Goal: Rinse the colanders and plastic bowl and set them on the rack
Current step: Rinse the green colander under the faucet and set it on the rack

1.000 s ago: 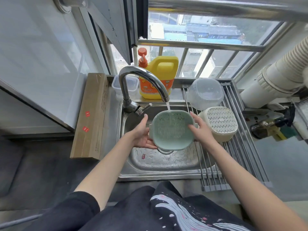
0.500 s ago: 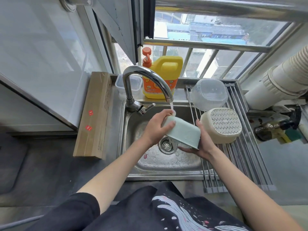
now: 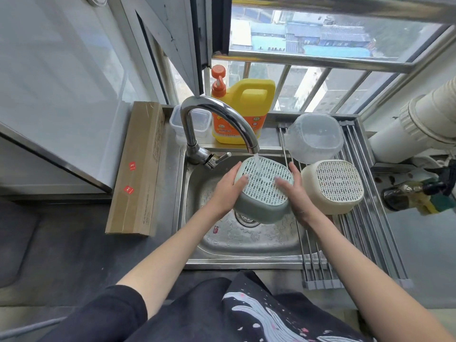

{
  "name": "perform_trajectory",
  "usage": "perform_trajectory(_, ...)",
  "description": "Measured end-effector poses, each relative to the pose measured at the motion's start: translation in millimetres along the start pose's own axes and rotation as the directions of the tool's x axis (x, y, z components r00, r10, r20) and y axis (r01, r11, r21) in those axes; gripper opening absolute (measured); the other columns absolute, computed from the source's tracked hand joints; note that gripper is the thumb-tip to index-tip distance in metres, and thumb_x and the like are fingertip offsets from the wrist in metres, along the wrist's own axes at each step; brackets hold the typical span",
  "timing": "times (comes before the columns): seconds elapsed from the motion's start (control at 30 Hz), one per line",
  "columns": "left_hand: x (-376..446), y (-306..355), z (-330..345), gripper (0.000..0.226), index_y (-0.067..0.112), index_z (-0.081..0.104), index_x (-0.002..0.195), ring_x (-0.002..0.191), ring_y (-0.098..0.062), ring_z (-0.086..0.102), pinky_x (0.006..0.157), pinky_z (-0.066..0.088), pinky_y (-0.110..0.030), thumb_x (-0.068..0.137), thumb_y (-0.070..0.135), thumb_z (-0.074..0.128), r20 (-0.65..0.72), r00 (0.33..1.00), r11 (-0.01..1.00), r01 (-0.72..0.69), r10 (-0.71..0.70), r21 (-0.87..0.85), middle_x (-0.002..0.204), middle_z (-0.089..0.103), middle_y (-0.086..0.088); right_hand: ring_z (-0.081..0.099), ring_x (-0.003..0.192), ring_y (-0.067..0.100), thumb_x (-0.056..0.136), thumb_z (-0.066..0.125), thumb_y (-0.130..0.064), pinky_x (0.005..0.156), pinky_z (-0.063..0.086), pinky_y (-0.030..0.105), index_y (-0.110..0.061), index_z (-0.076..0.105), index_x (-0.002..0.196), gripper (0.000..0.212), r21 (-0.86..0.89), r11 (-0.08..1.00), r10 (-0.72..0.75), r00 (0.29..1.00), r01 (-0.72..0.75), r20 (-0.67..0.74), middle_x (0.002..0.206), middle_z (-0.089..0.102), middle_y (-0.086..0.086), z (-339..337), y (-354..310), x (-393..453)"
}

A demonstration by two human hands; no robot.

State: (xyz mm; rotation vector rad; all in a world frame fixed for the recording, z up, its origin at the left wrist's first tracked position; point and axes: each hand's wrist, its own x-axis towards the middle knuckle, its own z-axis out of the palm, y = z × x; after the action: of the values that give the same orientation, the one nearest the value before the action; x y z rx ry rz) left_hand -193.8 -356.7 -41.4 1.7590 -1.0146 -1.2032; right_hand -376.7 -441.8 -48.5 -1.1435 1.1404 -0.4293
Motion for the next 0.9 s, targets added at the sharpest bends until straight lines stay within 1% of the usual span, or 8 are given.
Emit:
perform_trajectory(0.13, 0, -5, -3, 0.060, 0.019, 0.025, 0.150, 0.145, -0.023, 0.015, 0.116, 0.014, -0.042, 0.095, 0.041, 0.034, 0.031, 0.983, 0.965, -0.182, 0.180, 0.187, 0.154, 0.030, -0.004, 0.065, 0.108, 0.026, 0.079, 0.064, -0.061, 0.093, 0.051, 0.048, -0.023, 0.036, 0.142, 0.079, 0.126, 0.979, 0.159, 0.987, -0.159, 0.016, 0.130, 0.059, 0.010, 4, 9, 12)
perform_trajectory(0.27, 15, -7, -16, 0.060, 0.015, 0.033, 0.147, 0.145, -0.015, 0.019, 0.118, 0.005, -0.038, 0.097, 0.044, 0.021, 0.011, 0.969, 0.889, -0.232, 0.248, 0.395, 0.153, 0.035, -0.003, 0.069, 0.099, 0.029, 0.077, 0.066, -0.060, 0.074, 0.055, 0.038, -0.015, 0.057, 0.122, 0.064, 0.055, 0.989, 0.136, 0.990, -0.134, -0.023, 0.110, 0.071, 0.010, 0, 11, 8)
perform_trajectory(0.37, 35, -10, -28, 0.045, 0.012, 0.050, 0.136, 0.132, -0.017, 0.045, 0.118, 0.014, -0.041, 0.096, 0.030, 0.040, 0.169, 0.902, 0.527, -0.375, 0.397, 0.763, 0.137, 0.055, -0.005, 0.069, 0.097, 0.025, 0.077, 0.070, -0.052, 0.075, 0.058, 0.040, -0.015, 0.048, 0.123, 0.063, 0.079, 0.987, 0.147, 0.978, -0.137, -0.146, 0.111, 0.068, 0.010, -2, 17, 8)
perform_trajectory(0.47, 53, -4, -27, 0.021, 0.013, 0.068, 0.102, 0.113, -0.020, 0.060, 0.115, 0.009, -0.049, 0.083, 0.013, 0.060, 0.387, 0.808, 0.087, -0.469, 0.444, 0.879, 0.106, 0.072, -0.001, 0.070, 0.095, 0.023, 0.078, 0.068, -0.055, 0.061, 0.057, 0.032, -0.015, 0.047, 0.124, 0.064, 0.093, 0.975, 0.214, 0.967, -0.202, -0.139, 0.110, 0.069, 0.008, 0, 24, 10)
perform_trajectory(0.53, 66, 7, -30, 0.017, 0.014, 0.070, 0.095, 0.115, -0.022, 0.059, 0.112, -0.003, -0.053, 0.081, 0.013, 0.061, 0.431, 0.837, -0.051, -0.441, 0.337, 0.896, 0.103, 0.072, 0.000, 0.070, 0.096, 0.024, 0.074, 0.068, -0.061, 0.063, 0.058, 0.034, -0.015, 0.047, 0.125, 0.072, 0.120, 0.968, 0.237, 0.959, -0.220, -0.152, 0.112, 0.069, 0.008, 3, 26, 13)
perform_trajectory(0.6, 82, 12, -35, 0.023, 0.016, 0.069, 0.104, 0.114, -0.025, 0.058, 0.112, 0.006, -0.055, 0.085, 0.016, 0.056, 0.461, 0.856, -0.155, -0.436, 0.234, 0.887, 0.109, 0.071, -0.001, 0.070, 0.095, 0.025, 0.075, 0.067, -0.061, 0.067, 0.058, 0.037, -0.013, 0.049, 0.125, 0.072, 0.154, 0.963, 0.245, 0.959, -0.223, -0.141, 0.111, 0.070, 0.009, 7, 27, 18)
perform_trajectory(0.73, 103, 7, -42, 0.029, 0.015, 0.068, 0.092, 0.086, -0.025, 0.069, 0.100, 0.024, -0.044, 0.085, 0.009, 0.041, 0.514, 0.835, -0.241, -0.466, 0.199, 0.851, 0.089, 0.074, -0.003, 0.071, 0.095, 0.026, 0.070, 0.068, -0.066, 0.062, 0.055, 0.033, -0.010, 0.051, 0.128, 0.082, 0.131, 0.966, 0.230, 0.973, -0.224, -0.034, 0.109, 0.071, 0.010, 16, 23, 24)
perform_trajectory(0.9, 102, 10, -50, 0.021, 0.007, 0.067, 0.099, 0.089, -0.029, 0.069, 0.095, 0.044, -0.040, 0.082, 0.000, 0.057, 0.532, 0.789, -0.155, -0.510, 0.308, 0.846, 0.093, 0.073, -0.009, 0.071, 0.097, 0.025, 0.067, 0.067, -0.071, 0.068, 0.057, 0.037, -0.013, 0.048, 0.132, 0.089, 0.088, 0.968, 0.234, 0.972, -0.234, 0.012, 0.112, 0.070, 0.009, 19, 25, 27)
